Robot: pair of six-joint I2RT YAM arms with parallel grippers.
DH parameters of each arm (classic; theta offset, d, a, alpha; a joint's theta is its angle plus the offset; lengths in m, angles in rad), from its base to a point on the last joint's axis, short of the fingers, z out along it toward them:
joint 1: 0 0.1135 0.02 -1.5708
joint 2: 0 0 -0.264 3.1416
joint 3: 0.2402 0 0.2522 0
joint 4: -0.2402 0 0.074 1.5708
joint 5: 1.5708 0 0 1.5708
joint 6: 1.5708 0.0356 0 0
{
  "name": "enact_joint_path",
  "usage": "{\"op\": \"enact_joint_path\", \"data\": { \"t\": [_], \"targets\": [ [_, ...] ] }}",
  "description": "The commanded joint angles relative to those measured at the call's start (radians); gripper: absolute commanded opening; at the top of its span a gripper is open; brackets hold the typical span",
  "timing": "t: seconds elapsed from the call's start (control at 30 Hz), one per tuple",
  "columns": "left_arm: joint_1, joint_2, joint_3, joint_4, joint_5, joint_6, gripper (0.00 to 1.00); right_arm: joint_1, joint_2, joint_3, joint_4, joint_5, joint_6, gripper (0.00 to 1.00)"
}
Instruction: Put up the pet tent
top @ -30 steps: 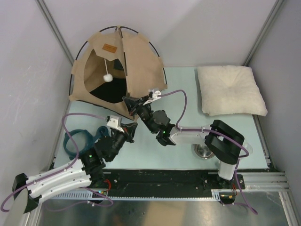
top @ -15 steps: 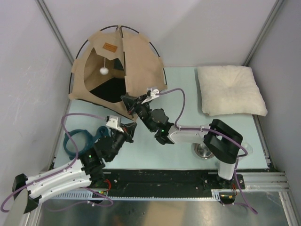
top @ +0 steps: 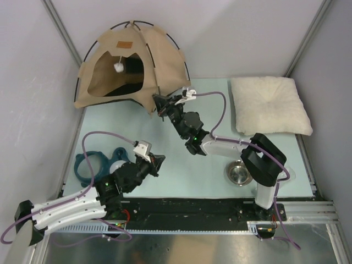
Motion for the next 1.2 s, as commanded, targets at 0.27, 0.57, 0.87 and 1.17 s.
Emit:
{"op": "enact_joint_path", "data": {
  "t": [0.27, 0.57, 0.87, 1.17],
  "targets": [
    [-0.004, -0.024, 0.067, -0.121, -0.214, -0.054, 0.54, 0.012, -0.046, 0.004, -0.053, -0.057, 0.020, 0.00],
    [0.102, -0.044, 0.154, -0.114, -0.298, 0.051, 0.99, 0.032, -0.145, 0.003, -0.220, -0.135, 0.064, 0.00],
    [0.246, -0.072, 0.236, -0.156, 0.039, 0.089, 0.80, 0.044, -0.227, 0.038, -0.470, -0.190, 0.075, 0.00],
    [0.413, -0.044, 0.262, -0.094, 0.614, -0.046, 0.82, 0.021, -0.253, 0.057, -0.580, -0.320, 0.127, 0.00]
  ]
}}
